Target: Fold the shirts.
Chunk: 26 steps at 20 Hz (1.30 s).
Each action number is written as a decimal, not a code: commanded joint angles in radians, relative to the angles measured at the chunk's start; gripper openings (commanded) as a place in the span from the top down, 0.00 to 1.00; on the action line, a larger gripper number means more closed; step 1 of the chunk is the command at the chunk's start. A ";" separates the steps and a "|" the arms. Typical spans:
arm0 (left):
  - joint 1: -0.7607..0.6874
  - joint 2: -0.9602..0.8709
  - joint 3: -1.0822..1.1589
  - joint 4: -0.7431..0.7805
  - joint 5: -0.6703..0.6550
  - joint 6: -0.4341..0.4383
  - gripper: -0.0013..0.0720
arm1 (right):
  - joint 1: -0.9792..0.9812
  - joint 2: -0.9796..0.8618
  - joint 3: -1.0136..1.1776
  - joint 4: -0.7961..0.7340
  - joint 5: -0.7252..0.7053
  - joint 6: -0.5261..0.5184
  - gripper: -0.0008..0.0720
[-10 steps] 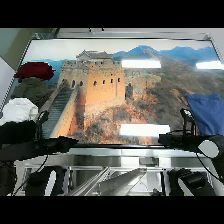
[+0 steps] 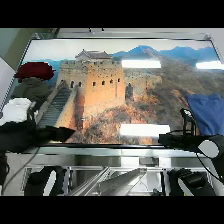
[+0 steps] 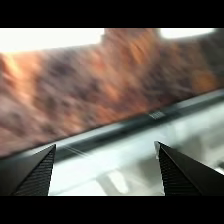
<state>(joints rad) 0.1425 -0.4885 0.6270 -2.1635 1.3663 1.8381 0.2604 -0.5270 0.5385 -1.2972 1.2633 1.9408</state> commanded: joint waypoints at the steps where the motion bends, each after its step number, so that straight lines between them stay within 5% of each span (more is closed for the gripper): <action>1: 0.001 -0.227 0.288 0.307 -0.107 -0.047 0.03 | 0.001 0.001 0.000 0.000 0.001 0.000 0.96; 4: 0.025 -0.584 0.676 0.479 -0.154 -0.075 0.03 | 0.001 0.001 0.000 0.000 0.001 0.000 0.96; 11: 0.169 -1.482 1.507 0.489 -0.277 -0.051 0.03 | 0.001 0.001 0.000 0.000 0.000 0.000 0.96; 17: 0.170 -1.743 1.347 0.498 -0.792 0.003 0.03 | 0.001 0.001 0.000 0.001 -0.029 0.000 0.96; 22: 0.148 -1.833 1.460 0.494 -0.745 0.002 0.07 | 0.001 0.001 0.000 0.000 -0.029 0.000 0.96; 25: 0.141 -1.761 1.459 0.495 -0.695 0.002 0.97 | 0.001 -0.002 0.000 0.000 -0.029 0.000 0.96; 26: 0.141 -1.735 1.459 0.495 -0.674 0.001 0.96 | 0.001 -0.001 0.000 0.000 -0.029 0.000 0.96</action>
<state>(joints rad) 0.2878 -2.2639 2.0735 -1.6638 0.6640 1.8404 0.2604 -0.5274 0.5385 -1.2968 1.2350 1.9408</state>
